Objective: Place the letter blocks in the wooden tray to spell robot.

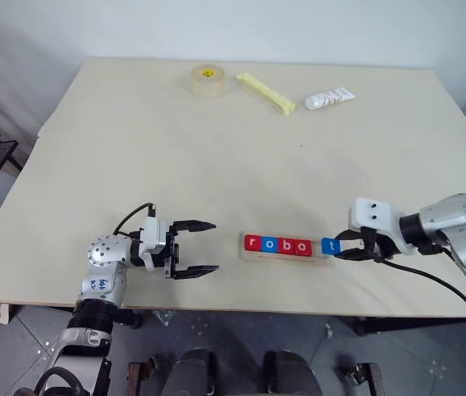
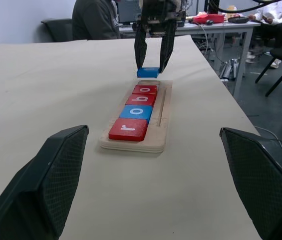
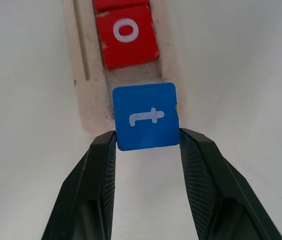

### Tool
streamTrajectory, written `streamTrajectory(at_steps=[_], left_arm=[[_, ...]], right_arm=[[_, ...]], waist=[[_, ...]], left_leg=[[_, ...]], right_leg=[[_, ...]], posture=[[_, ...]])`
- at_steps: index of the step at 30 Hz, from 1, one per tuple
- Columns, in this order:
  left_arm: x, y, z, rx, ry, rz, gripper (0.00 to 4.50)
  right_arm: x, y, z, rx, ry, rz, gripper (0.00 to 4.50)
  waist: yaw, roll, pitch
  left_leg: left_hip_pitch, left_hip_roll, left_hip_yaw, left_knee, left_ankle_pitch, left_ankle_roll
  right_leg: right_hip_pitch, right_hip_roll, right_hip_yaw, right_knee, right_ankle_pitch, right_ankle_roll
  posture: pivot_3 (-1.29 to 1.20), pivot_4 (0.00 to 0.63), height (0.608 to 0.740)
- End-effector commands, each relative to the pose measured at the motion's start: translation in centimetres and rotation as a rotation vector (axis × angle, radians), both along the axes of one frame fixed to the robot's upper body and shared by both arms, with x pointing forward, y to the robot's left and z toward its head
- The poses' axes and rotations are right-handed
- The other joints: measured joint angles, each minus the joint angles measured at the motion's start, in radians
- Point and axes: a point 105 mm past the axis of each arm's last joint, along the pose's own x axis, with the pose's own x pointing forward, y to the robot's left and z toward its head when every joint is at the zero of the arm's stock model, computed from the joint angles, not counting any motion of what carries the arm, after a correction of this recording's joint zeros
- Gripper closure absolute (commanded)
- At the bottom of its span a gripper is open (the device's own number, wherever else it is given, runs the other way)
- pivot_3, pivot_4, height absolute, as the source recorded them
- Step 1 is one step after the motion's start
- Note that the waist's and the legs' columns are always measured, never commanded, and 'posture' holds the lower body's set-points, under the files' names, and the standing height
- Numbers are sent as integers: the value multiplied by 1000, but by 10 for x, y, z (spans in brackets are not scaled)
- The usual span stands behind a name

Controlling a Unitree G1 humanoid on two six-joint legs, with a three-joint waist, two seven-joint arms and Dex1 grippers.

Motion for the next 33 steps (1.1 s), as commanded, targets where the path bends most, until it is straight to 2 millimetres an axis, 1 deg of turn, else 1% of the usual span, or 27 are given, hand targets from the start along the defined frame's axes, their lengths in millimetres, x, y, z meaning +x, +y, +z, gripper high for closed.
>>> streamTrajectory(at_steps=[1, 4, 8, 9, 12, 16, 20, 23, 25, 26, 29, 33], left_arm=[[-4, 2, 3, -14, -23, 14, 0], [-7, 3, 2, -15, -21, 26, 0], [-8, 3, 2, -17, -21, 33, 0], [-8, 3, 2, -17, -21, 34, 0], [-9, 3, 2, -19, -21, 39, 0], [-9, 2, 2, -21, -19, 42, 0], [-7, 0, 2, -26, -21, 40, 0], [-8, -1, 1, -26, -19, 35, 0], [-8, -2, 1, -29, -18, 32, 0], [-8, -3, 1, -30, -17, 30, 0], [-8, -4, 0, -30, -17, 23, 0], [-8, -4, 0, -30, -17, 21, 0]], right_arm=[[6, 4, 4, -19, -32, 26, 3013], [7, 9, 5, -9, -31, 42, 3013], [4, 13, 6, -10, -18, 71, 3013], [3, 13, 6, -13, -16, 73, 2300], [2, 13, 6, -16, -12, 79, 1299], [-1, 18, 10, 5, -15, 84, 15], [-1, 21, 22, 63, -62, 55, 15], [-3, 20, 25, 95, -68, 34, 15], [-7, 13, 23, 96, -57, 26, 402], [-6, 6, 20, 80, -55, 7, 642], [-3, -5, 13, 62, -59, -35, 1658], [0, -5, 9, 62, -61, -37, 3068]], waist=[[-1, 0, 0], [0, 0, 0], [2, 0, 0], [2, 0, 0], [1, 0, 0], [1, 0, 0], [2, 0, 0], [2, 0, 0], [4, 0, 0], [5, 0, 0], [3, 0, 0], [1, 0, 0]], left_leg=[[0, 0, 0, 0, 0, 0], [0, 0, 0, 0, 0, 0], [0, 0, -1, 0, 0, 0], [0, -1, -1, 0, 0, 0], [0, -1, -1, 0, 0, 0], [0, -1, -1, 0, 0, 0], [0, -1, -2, 0, 0, 0], [0, -1, -3, 0, 0, 0], [0, -1, -3, 0, 0, 0], [0, -1, -4, 0, 0, 0], [0, -2, -4, 0, 0, 0], [0, -2, -4, 0, 0, 0]], right_leg=[[0, 0, 0, 0, 0, 0], [0, 0, 0, 0, 0, 0], [0, 0, -1, 0, 0, 0], [0, -1, -1, 0, 0, 0], [0, -1, -1, 0, 0, 0], [0, -1, -1, 0, 0, 0], [0, -1, -2, 0, 0, 0], [1, -1, -2, 0, 0, 0], [1, -1, -3, 0, 0, 0], [1, -2, -3, 0, 0, 0], [2, -2, -4, 0, 0, 0], [2, -2, -4, 0, 0, 0]], posture=[[0, 150, 740], [0, 150, 740], [0, 150, 740], [0, 150, 740], [0, 150, 740], [0, 150, 740], [0, 150, 740], [0, 150, 740], [0, 150, 740], [0, 150, 740], [0, 150, 740], [0, 150, 740]])
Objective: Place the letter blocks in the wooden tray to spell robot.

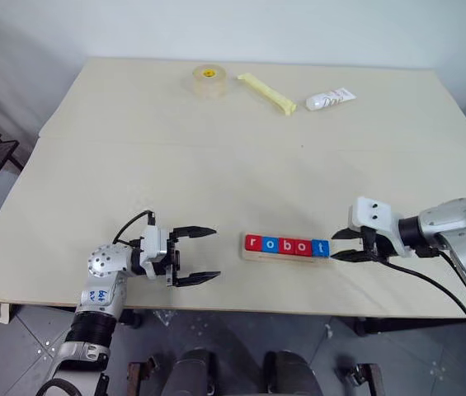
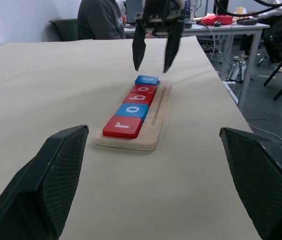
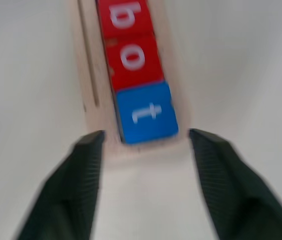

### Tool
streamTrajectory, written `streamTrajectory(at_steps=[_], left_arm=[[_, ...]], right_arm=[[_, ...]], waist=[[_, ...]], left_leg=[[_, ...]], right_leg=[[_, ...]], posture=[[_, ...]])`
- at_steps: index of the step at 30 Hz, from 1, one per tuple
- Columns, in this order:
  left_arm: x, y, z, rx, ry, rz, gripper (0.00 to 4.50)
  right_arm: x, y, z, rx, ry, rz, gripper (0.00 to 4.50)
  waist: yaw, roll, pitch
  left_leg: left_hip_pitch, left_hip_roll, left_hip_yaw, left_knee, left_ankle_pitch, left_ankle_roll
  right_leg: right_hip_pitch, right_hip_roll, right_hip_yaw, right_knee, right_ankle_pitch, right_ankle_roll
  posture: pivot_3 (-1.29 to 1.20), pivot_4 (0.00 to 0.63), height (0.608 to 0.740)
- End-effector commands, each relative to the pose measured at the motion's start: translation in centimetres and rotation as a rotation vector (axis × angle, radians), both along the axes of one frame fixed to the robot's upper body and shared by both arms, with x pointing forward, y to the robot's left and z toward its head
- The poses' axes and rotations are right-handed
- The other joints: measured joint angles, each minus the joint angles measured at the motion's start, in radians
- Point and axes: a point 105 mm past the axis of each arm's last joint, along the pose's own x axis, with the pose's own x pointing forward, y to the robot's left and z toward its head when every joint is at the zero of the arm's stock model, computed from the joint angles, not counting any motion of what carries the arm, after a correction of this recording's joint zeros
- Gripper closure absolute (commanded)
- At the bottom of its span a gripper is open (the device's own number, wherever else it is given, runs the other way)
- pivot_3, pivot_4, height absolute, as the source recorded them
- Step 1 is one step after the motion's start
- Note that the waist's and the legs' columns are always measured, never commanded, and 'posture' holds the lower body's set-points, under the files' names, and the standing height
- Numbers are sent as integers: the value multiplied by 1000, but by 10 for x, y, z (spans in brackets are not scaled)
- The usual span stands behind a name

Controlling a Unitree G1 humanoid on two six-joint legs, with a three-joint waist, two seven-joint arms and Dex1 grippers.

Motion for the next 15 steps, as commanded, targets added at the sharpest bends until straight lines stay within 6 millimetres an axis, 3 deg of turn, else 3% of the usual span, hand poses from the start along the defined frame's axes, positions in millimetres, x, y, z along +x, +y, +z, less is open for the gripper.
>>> streamTrajectory(at_steps=[1, 4, 5, 15], left_arm=[[-1, -1, 5, -13, -24, -10, 0], [-2, -1, 5, -11, -24, -9, 0], [-2, -1, 5, -11, -24, -8, 0], [-2, 0, 5, -12, -25, 6, 0]], right_arm=[[4, -1, 9, -9, -51, 7, 3443], [5, 3, 7, -8, -55, 23, 4396], [6, 4, 6, -6, -55, 26, 4479], [10, 16, 1, 22, -47, 41, 4479]], waist=[[0, 0, 0], [-1, 0, 0], [0, 0, 0], [0, 0, 0]], left_leg=[[0, 0, 0, 0, 0, 0], [0, 0, 0, 0, 0, 0], [0, 0, 0, 0, 0, 0], [0, 0, -1, 0, 0, 0]], right_leg=[[0, 0, 0, 0, 0, 0], [0, 0, 0, 0, 0, 0], [0, 0, 0, 0, 0, 0], [0, 0, 0, 0, 0, 0]], posture=[[0, 150, 740], [0, 150, 740], [0, 150, 740], [0, 150, 740]])
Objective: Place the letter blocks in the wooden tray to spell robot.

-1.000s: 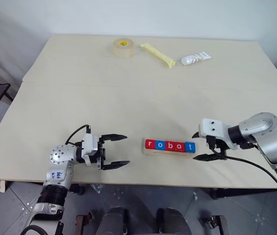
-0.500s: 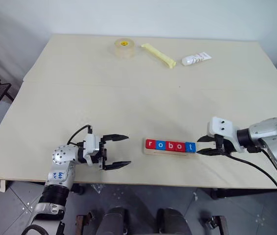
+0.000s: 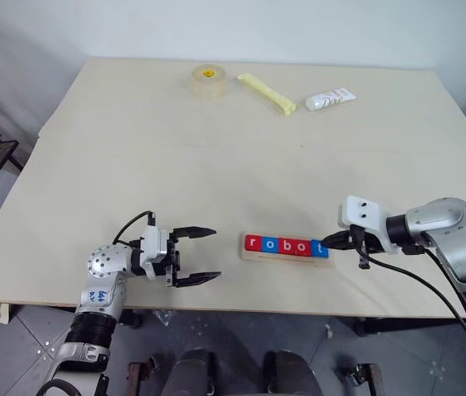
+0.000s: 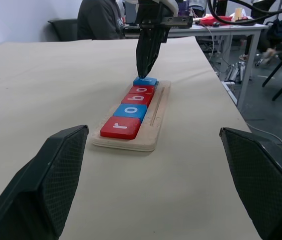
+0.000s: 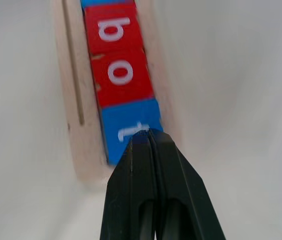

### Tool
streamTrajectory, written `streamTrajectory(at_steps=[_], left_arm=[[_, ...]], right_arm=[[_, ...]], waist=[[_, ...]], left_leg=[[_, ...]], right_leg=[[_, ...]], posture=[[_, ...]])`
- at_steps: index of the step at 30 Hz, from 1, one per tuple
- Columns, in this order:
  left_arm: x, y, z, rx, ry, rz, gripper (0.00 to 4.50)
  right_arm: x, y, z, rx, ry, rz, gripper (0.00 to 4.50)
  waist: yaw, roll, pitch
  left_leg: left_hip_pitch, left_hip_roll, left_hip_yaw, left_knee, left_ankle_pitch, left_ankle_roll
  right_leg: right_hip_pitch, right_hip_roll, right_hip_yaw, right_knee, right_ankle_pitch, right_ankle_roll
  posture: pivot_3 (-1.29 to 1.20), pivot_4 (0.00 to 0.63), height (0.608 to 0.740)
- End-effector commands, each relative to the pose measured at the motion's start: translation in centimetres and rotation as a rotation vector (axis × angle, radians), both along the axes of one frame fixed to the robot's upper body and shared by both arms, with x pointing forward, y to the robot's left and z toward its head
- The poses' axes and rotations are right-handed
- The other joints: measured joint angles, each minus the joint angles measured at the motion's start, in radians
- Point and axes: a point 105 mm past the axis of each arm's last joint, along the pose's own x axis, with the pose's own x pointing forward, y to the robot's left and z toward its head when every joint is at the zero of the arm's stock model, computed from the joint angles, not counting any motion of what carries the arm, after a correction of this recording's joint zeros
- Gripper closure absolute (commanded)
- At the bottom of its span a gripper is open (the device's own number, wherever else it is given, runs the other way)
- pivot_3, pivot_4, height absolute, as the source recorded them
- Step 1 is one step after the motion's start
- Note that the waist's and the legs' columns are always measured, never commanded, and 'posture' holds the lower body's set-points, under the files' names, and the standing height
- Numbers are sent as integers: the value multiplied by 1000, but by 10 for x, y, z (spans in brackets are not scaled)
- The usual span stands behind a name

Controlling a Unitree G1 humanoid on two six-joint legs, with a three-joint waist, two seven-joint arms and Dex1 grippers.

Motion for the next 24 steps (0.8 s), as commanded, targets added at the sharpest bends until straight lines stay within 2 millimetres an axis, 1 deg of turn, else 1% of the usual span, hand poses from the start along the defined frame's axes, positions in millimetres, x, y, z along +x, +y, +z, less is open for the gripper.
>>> streamTrajectory(at_steps=[1, 5, 8, 12, 16, 24], left_arm=[[-1, 0, 6, -12, -26, 2, 0], [0, -1, 6, -12, -28, 2, 0], [2, -2, 8, -10, -32, -1, 0], [3, -3, 8, -11, -34, -4, 0], [2, -3, 8, -12, -31, -8, 0], [2, -3, 7, -11, -29, -6, 0]], right_arm=[[3, 0, 4, -1, -20, -5, 4479], [3, -1, 5, 1, -29, -13, 4479], [6, -4, 13, 21, -60, -44, 4479], [13, -15, 20, 15, -93, -85, 4479], [13, -22, 15, -7, -78, -89, 4479], [8, -13, 5, 19, -48, -58, 4479]], waist=[[0, 0, 0], [0, 0, 0], [0, 0, 0], [1, 0, 0], [1, 0, 0], [1, 0, 0]], left_leg=[[0, 0, 0, 0, 0, 0], [0, 0, -1, 0, 0, 0], [0, 0, -1, 0, 0, 0], [0, 0, -1, 0, 0, 0], [0, -1, -1, 0, 0, 0], [0, -1, -1, 0, 0, 0]], right_leg=[[0, 0, 0, 0, 0, 0], [1, 0, -1, 0, 0, 0], [1, 0, -1, 0, 0, 0], [1, 0, -1, 0, 0, 0], [1, 0, -1, 0, 0, 0], [1, 0, -1, 0, 0, 0]], posture=[[0, 150, 740], [0, 150, 740], [0, 150, 740], [0, 150, 740], [0, 150, 740], [0, 150, 740]])
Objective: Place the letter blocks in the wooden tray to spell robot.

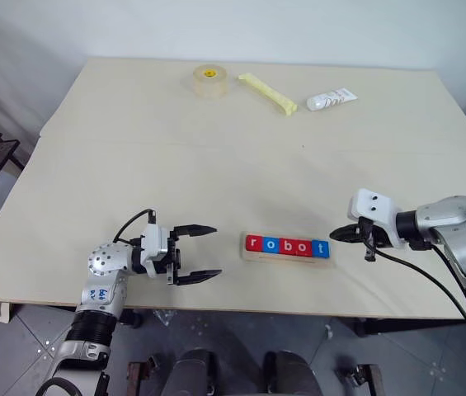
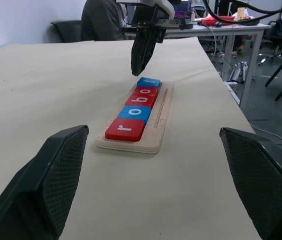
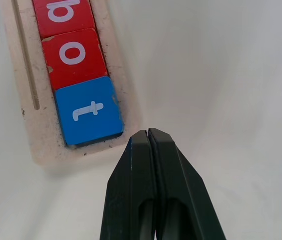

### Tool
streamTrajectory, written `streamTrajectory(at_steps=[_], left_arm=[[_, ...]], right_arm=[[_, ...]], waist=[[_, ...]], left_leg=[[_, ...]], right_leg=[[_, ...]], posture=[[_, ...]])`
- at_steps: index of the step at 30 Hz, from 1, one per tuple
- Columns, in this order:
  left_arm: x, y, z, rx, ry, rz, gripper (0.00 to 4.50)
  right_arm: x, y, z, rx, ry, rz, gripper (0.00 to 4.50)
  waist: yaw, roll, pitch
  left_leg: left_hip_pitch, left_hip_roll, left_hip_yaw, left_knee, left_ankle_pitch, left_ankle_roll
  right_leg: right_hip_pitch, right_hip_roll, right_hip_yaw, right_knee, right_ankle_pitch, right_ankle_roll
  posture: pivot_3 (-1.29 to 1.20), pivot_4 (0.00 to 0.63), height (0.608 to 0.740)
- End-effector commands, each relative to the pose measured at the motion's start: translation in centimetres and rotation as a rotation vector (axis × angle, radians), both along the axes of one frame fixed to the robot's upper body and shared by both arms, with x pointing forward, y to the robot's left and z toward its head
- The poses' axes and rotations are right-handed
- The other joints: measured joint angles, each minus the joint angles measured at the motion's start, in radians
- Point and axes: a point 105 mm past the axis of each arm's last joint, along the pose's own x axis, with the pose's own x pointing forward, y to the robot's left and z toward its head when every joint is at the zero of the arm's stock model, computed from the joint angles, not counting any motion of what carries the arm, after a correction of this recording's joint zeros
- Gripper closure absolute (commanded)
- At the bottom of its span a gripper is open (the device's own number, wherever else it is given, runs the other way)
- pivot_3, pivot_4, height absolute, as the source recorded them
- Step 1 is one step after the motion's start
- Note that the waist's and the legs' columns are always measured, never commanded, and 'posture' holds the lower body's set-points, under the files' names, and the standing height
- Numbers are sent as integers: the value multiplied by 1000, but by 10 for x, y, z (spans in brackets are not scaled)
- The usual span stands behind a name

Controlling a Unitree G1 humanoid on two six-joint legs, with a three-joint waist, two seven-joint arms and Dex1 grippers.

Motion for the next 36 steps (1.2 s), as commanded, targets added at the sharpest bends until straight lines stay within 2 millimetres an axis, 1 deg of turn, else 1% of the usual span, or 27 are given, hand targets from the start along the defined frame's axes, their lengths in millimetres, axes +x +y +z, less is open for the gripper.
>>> streamTrajectory(at_steps=[1, 7, 10, 13, 15, 17, 18, 21, 22, 23, 24, 25, 28, 31, 32, 33, 36], left_arm=[[0, -1, 5, -9, -22, -7, 0], [1, -1, 5, -8, -24, -5, 0], [2, -2, 6, -8, -25, -5, 0], [4, -2, 5, -7, -26, -6, 0], [5, -3, 6, -6, -27, -6, 0], [6, -1, 7, -5, -30, -4, 0], [7, 0, 7, -4, -31, -4, 0], [8, 5, 7, 11, -37, -7, 0], [8, 7, 6, 18, -34, -10, 0], [8, 9, 6, 22, -32, -13, 0], [12, 13, 7, 24, -33, 3, 0], [15, 18, 9, 25, -32, 18, 0], [22, 26, 15, 10, -32, 53, 0], [29, 34, 23, -6, -27, 103, 0], [32, 37, 28, -33, -26, 126, 0], [34, 38, 33, -53, -59, 145, 0], [39, 48, 39, -44, -80, 212, 0]], right_arm=[[-3, 7, 3, 12, -20, 32, 4479], [-5, 16, 1, 32, -11, 47, 4479], [-5, 15, 0, 32, -14, 37, 4479], [-6, 9, 1, 24, -22, 11, 4479], [-2, 4, 7, 36, -62, -24, 4479], [-2, -1, 19, 71, -116, -37, 4479], [-2, -2, 21, 80, -127, -37, 4479], [-22, -8, 30, 163, -127, 29, 3870], [-29, -13, 31, 189, -125, 38, 3504], [-32, -17, 31, 203, -125, 40, 3258], [-37, -25, 31, 224, -126, 46, 2853], [-41, -33, 32, 242, -128, 40, 2539], [-49, -46, 37, 324, -154, 46, 1435], [-60, -63, 35, 374, -156, 54, 470], [-63, -69, 33, 373, -154, 49, 55], [-65, -74, 32, 376, -148, 41, 55], [-75, -90, 30, 401, -149, 38, 55]], waist=[[0, 0, 0], [0, 0, 0], [1, 0, 0], [1, 0, 0], [2, 0, 0], [3, 0, 0], [3, 0, 0], [10, 0, 0], [12, 0, 0], [15, 0, 0], [18, 0, 0], [20, 0, 0], [22, 0, 0], [24, 0, 0], [23, 0, 0], [23, 0, 0], [22, 0, 0]], left_leg=[[0, 0, 0, 0, 0, 0], [0, 0, 0, 0, 0, 0], [0, 0, -1, 0, 0, 0], [0, 0, -1, 0, 0, 0], [0, 0, -1, 0, 0, 0], [0, -1, -2, 0, 0, 0], [0, -1, -2, 0, 0, 0], [0, -1, -3, 0, 0, 0], [1, -1, -4, 0, 0, 0], [1, -1, -4, 0, 0, 0], [1, -1, -4, 0, 0, 0], [1, -1, -4, 0, 0, 0], [2, -1, -3, 0, 0, 1], [2, -2, -3, 0, 1, 1], [2, -2, -4, 0, 1, 1], [3, -2, -4, 0, 0, 1], [3, -2, -4, 0, 0, 2]], right_leg=[[0, 0, 0, 0, 0, 0], [0, 0, 0, 0, 0, 0], [0, 0, 0, 0, 0, 0], [1, 0, 0, 0, 0, 0], [1, 0, -1, 0, 0, 0], [2, 0, -1, -1, 0, 0], [2, -1, -1, -1, 0, 0], [2, -1, -2, -1, 0, 0], [3, 0, -3, -2, 0, 0], [4, 0, -3, -2, 0, 0], [5, 0, -3, -3, 0, 0], [5, 0, -3, -4, 0, 0], [7, 0, -3, -5, 0, 1], [7, 0, -3, -5, 0, 1], [8, 0, -3, -6, 1, 1], [8, 0, -3, -5, 1, 1], [8, 0, -3, -6, 1, 1]], posture=[[0, 150, 740], [0, 150, 740], [0, 150, 740], [0, 150, 740], [0, 150, 740], [0, 150, 740], [0, 150, 740], [0, 150, 740], [0, 150, 740], [0, 150, 740], [0, 150, 740], [0, 150, 740], [0, 150, 740], [0, 150, 740], [0, 150, 740], [0, 150, 740], [0, 150, 740]])
